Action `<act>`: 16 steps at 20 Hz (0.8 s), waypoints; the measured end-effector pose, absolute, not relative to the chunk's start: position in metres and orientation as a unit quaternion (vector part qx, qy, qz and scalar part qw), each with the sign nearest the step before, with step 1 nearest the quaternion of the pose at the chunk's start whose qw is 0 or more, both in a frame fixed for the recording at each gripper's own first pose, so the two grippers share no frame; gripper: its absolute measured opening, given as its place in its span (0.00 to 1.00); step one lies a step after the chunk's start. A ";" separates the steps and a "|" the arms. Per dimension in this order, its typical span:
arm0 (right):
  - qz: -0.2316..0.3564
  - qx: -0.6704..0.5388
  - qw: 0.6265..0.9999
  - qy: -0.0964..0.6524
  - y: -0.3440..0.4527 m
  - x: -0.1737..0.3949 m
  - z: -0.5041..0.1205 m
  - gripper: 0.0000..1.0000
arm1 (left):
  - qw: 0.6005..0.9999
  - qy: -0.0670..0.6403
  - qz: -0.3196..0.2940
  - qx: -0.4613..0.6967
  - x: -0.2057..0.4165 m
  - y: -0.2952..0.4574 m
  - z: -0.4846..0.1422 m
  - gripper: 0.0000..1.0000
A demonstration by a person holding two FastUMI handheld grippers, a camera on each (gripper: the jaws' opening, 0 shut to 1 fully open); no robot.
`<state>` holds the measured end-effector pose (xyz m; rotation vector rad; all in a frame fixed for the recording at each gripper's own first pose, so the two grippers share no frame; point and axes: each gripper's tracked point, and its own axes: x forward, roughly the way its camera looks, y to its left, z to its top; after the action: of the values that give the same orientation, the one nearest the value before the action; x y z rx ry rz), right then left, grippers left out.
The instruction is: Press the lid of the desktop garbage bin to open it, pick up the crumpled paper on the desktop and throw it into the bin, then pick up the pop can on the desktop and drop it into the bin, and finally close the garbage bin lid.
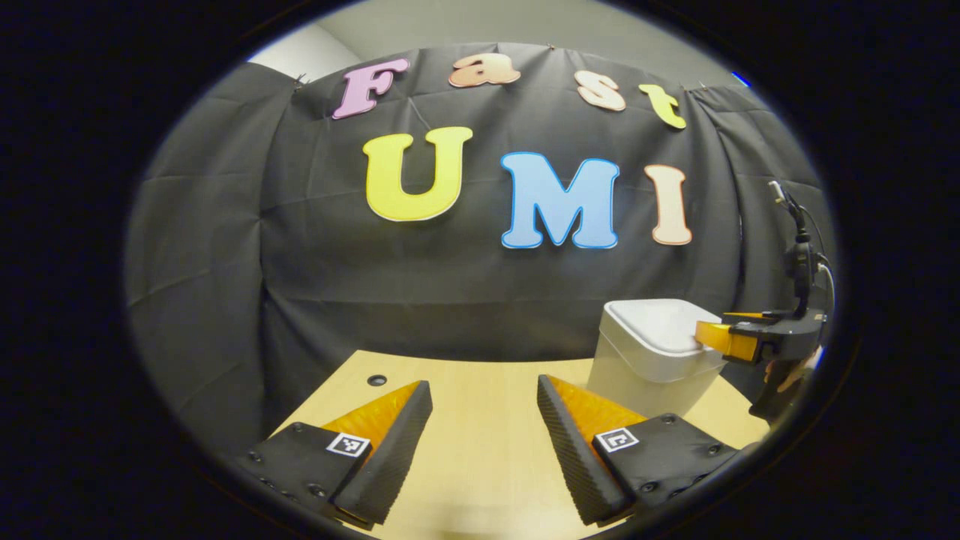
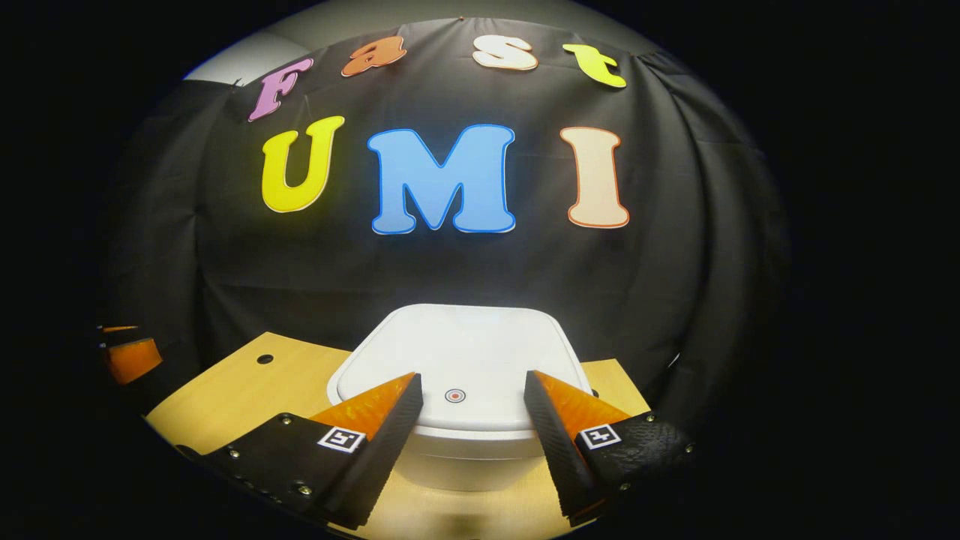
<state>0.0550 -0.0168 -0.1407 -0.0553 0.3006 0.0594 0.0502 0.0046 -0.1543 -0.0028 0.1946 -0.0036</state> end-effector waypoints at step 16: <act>-0.019 -0.025 0.997 0.074 -0.035 -0.018 -0.089 0.88 | 0.991 0.063 -0.117 0.026 0.063 -0.064 -0.125 0.96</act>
<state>-0.0179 -0.0349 -0.0892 -0.0499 0.1489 -0.0389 0.0626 -0.0641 -0.1247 0.0520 0.1272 -0.2343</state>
